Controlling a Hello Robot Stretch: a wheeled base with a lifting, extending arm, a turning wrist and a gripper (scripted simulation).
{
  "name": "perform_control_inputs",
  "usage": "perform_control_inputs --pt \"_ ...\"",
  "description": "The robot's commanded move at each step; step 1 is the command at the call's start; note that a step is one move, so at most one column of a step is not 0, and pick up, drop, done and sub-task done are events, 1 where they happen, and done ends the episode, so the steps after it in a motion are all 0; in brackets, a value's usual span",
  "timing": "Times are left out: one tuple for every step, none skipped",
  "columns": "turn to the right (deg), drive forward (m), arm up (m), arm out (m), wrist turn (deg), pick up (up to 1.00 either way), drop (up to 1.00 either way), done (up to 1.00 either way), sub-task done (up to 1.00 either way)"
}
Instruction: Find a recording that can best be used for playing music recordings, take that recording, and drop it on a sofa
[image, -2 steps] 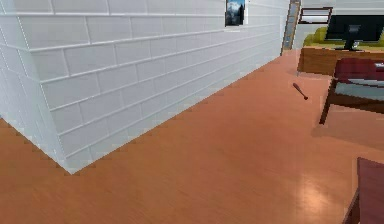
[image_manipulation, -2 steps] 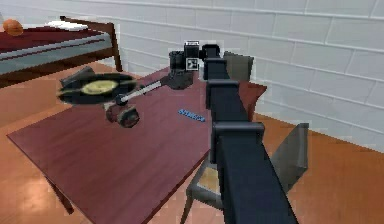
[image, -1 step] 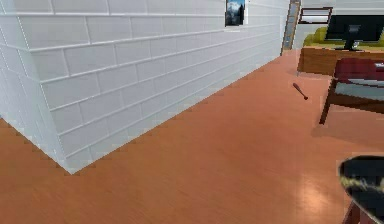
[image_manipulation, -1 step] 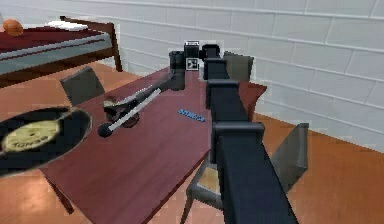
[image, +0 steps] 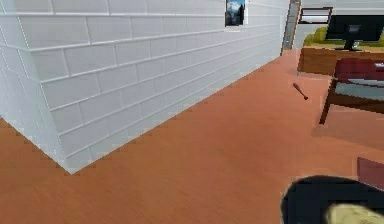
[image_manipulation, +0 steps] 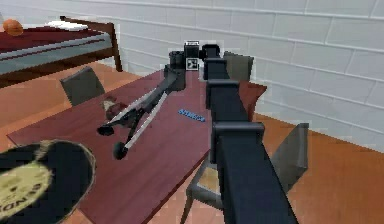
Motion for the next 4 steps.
perform_control_inputs --pt "0.0 0.0 0.0 -0.4 0.0 0.0 0.0 0.0 0.0" --pt "-15.0 0.0 0.0 0.0 0.0 0.0 0.0 0.0 0.0" --pt "0.0 0.3 0.0 0.0 0.0 0.0 0.0 0.0 0.0" --pt "36.0 0.0 0.0 0.0 0.0 0.0 0.0 0.0 0.0"
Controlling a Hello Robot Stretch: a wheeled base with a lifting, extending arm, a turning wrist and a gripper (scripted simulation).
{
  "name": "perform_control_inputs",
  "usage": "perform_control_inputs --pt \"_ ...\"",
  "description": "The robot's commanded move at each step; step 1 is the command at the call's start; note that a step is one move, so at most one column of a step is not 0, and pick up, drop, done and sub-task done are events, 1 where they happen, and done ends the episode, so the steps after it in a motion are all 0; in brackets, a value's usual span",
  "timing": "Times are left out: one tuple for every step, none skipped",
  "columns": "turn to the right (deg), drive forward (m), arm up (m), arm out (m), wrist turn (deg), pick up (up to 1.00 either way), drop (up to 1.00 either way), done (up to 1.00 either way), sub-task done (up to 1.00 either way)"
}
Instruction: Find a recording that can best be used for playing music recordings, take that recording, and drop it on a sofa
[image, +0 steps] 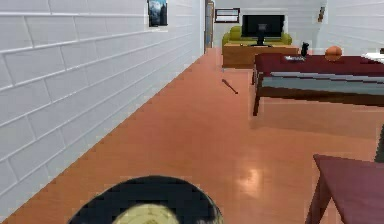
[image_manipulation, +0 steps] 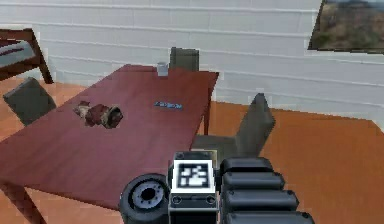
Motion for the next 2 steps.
perform_control_inputs --pt "0.0 1.0 0.0 0.0 0.0 0.0 0.0 0.0 0.0" --pt "0.0 1.0 0.0 0.0 0.0 0.0 0.0 0.0 0.0"
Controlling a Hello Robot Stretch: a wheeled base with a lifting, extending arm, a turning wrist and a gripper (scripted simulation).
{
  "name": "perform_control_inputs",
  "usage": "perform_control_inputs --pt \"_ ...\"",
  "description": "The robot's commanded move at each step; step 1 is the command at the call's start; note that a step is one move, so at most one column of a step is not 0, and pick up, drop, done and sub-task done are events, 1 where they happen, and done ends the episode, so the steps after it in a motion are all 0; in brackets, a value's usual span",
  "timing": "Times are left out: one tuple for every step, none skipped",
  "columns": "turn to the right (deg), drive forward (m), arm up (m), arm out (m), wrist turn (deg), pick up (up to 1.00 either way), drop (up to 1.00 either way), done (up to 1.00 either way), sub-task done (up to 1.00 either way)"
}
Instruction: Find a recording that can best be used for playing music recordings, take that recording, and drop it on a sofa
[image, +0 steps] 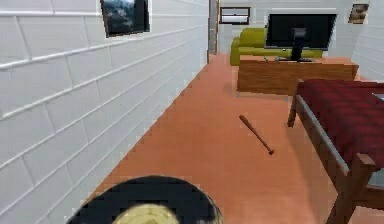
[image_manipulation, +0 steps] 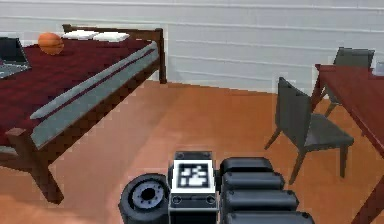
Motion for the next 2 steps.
perform_control_inputs --pt "3.0 0.0 0.0 0.0 0.0 0.0 0.0 0.0 0.0" --pt "0.0 1.0 0.0 0.0 0.0 0.0 0.0 0.0 0.0"
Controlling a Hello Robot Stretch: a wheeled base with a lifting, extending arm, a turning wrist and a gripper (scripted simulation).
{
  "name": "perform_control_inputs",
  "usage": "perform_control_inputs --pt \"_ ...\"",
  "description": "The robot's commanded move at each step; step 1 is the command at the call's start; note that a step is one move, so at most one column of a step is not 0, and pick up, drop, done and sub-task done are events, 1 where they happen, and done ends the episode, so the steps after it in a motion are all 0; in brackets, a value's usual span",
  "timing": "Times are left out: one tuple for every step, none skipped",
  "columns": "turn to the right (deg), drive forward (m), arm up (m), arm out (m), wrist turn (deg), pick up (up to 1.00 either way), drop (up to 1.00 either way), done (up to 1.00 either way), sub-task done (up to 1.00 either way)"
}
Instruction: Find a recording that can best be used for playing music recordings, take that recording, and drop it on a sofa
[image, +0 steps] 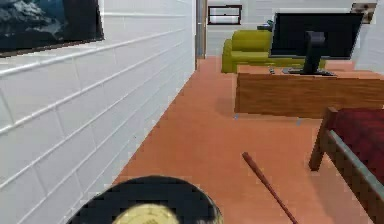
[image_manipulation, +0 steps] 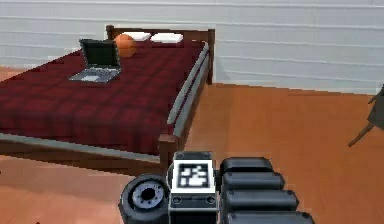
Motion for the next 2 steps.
perform_control_inputs --pt "0.0 1.0 0.0 0.0 0.0 0.0 0.0 0.0 0.0" --pt "0.0 0.6 0.0 0.0 0.0 0.0 0.0 0.0 0.0"
